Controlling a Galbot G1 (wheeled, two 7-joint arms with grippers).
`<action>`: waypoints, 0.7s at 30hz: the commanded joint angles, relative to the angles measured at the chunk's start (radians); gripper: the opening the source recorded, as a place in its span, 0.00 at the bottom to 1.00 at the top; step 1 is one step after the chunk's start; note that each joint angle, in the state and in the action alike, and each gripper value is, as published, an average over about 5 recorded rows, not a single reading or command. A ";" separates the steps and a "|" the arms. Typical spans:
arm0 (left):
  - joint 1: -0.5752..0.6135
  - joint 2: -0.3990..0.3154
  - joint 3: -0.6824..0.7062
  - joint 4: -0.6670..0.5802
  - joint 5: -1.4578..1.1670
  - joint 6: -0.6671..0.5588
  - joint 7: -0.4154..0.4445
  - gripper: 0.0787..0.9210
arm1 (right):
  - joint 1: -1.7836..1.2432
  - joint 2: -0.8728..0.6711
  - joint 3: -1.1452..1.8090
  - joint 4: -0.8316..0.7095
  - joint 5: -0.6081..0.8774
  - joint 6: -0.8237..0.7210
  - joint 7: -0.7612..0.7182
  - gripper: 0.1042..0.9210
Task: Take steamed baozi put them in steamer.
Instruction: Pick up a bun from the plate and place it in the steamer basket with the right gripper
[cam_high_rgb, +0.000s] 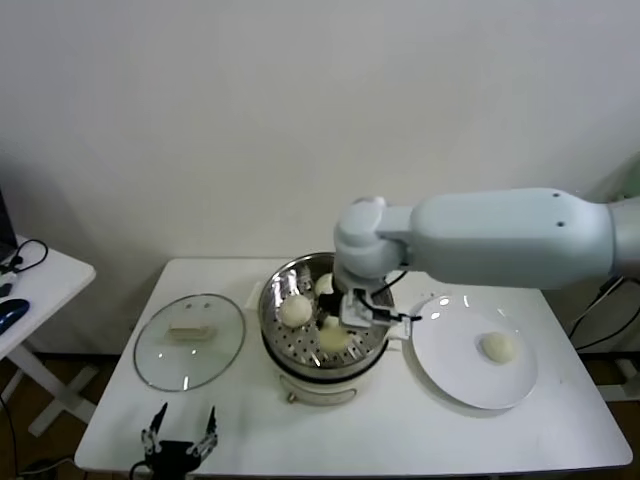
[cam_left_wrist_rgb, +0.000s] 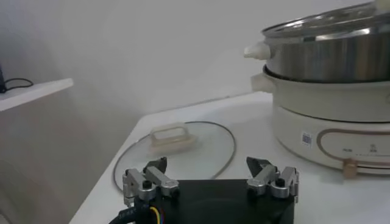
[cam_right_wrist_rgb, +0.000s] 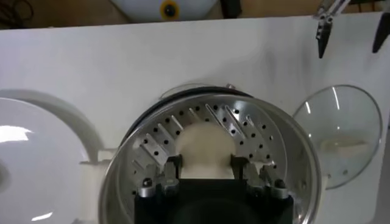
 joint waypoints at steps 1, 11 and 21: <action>0.001 0.000 -0.003 0.003 -0.001 -0.001 0.000 0.88 | -0.149 0.083 0.010 -0.090 -0.081 0.005 0.014 0.56; 0.000 -0.002 -0.001 0.002 -0.001 -0.001 0.000 0.88 | -0.156 0.071 0.018 -0.103 -0.082 0.010 0.037 0.56; 0.000 -0.002 -0.001 -0.005 -0.001 0.000 0.000 0.88 | -0.045 -0.079 0.070 -0.080 0.112 0.029 0.074 0.81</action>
